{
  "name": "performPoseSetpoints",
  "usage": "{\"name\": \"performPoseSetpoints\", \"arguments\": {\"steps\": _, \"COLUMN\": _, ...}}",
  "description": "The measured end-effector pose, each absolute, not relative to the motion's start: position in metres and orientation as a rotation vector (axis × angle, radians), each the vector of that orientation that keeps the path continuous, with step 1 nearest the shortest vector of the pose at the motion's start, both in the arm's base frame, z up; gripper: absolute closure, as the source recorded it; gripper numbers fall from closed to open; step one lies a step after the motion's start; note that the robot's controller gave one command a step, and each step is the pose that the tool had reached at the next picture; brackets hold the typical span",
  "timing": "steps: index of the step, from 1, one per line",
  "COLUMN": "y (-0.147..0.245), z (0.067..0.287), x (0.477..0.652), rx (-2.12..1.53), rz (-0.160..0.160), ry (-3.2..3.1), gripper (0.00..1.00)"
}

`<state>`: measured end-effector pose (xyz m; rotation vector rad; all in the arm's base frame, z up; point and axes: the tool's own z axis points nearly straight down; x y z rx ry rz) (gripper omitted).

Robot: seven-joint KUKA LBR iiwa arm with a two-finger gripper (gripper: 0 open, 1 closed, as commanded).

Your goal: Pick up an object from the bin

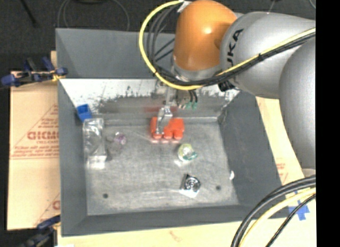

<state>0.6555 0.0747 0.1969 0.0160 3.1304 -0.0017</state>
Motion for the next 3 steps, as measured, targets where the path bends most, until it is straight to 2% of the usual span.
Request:
{"name": "performPoseSetpoints", "arguments": {"steps": 1, "y": 0.014, "z": 0.075, "x": 0.647, "rx": -0.311, "rz": 0.002, "ry": 3.104, "gripper": 0.00}}
{"name": "performPoseSetpoints", "arguments": {"steps": 2, "y": 0.015, "z": 0.078, "x": 0.648, "rx": -0.309, "rz": 0.003, "ry": 3.104, "gripper": 1.00}}
{"name": "performPoseSetpoints", "arguments": {"steps": 3, "y": 0.000, "z": 0.208, "x": 0.645, "rx": -0.285, "rz": -0.003, "ry": 3.115, "gripper": 1.00}}
